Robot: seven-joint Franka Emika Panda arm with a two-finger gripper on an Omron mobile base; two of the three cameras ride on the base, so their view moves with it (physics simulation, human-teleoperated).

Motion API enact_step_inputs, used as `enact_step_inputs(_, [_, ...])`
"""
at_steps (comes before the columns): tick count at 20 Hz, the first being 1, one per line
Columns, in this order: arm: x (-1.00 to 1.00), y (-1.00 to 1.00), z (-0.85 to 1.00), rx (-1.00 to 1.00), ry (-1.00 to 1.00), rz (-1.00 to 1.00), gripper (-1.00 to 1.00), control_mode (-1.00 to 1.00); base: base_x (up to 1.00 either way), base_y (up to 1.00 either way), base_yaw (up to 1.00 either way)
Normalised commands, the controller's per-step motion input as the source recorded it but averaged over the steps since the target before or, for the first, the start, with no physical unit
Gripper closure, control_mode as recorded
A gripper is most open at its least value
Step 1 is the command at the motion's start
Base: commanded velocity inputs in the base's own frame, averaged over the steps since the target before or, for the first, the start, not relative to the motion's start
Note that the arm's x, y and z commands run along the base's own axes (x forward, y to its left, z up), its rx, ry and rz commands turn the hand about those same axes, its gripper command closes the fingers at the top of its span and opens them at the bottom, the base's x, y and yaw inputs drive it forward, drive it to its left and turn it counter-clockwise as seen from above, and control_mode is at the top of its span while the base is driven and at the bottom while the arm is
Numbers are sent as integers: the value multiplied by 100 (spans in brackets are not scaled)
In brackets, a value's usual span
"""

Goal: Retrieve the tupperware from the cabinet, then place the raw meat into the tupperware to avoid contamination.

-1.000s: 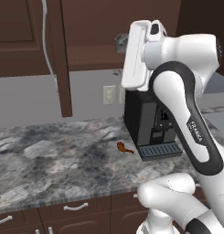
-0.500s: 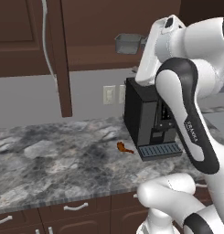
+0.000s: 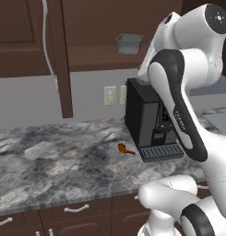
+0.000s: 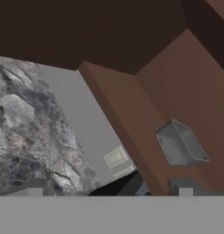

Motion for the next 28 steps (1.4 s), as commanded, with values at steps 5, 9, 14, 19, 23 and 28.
enact_step_inputs(5, [31, -13, -14, 0, 2, -8, -100, -100, 0, 0, 0])
enact_step_inputs(9, [37, -14, -3, 2, 2, -8, -100, -100, 0, 0, 0])
enact_step_inputs(14, [40, -13, -1, 6, 1, -5, -100, -100, 0, 0, 0])
enact_step_inputs(19, [29, -16, -1, 5, 4, -3, -100, -100, 0, 0, 0])
enact_step_inputs(23, [31, -10, 0, 0, 4, -2, -100, -100, 0, 0, 0])
enact_step_inputs(28, [27, -2, 0, 0, 3, -2, -100, -100, 0, 0, 0])
